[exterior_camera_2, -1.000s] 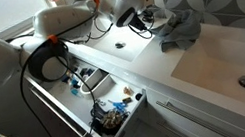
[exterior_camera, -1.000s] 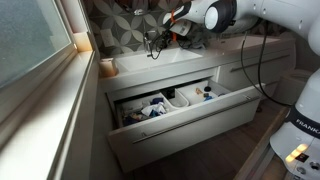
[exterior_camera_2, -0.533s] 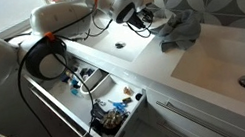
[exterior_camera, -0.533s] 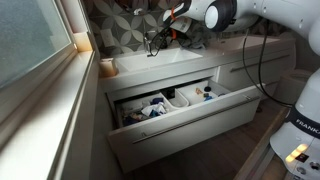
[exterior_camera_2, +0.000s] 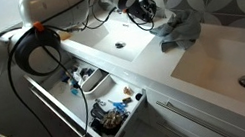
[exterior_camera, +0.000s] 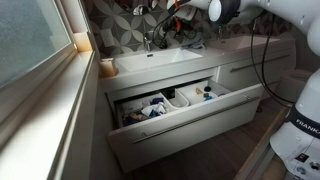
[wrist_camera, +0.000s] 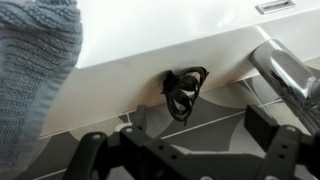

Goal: Put the black object on the top of the sink

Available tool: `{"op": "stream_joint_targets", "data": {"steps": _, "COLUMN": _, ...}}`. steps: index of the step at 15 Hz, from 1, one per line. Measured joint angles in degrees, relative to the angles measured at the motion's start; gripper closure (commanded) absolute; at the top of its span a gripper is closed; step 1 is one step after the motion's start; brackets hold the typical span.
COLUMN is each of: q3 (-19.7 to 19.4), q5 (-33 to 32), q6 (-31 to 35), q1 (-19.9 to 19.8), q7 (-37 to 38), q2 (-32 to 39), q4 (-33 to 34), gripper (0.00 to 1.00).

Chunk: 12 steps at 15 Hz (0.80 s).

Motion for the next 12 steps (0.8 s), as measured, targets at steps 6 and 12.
{"op": "stream_joint_targets", "data": {"steps": 6, "q3": -3.99, "q5": -4.45, "q6": -23.68, "q1": -1.39, "q7": -3.13, "q2": -6.96, "q4": -0.03, "gripper": 0.0}}
{"op": "stream_joint_targets", "data": {"steps": 12, "q3": -6.41, "q5": -11.23, "q6": -38.54, "q1": 0.87, "q7": -8.51, "q2": -12.36, "q4": -0.06, "gripper": 0.0}}
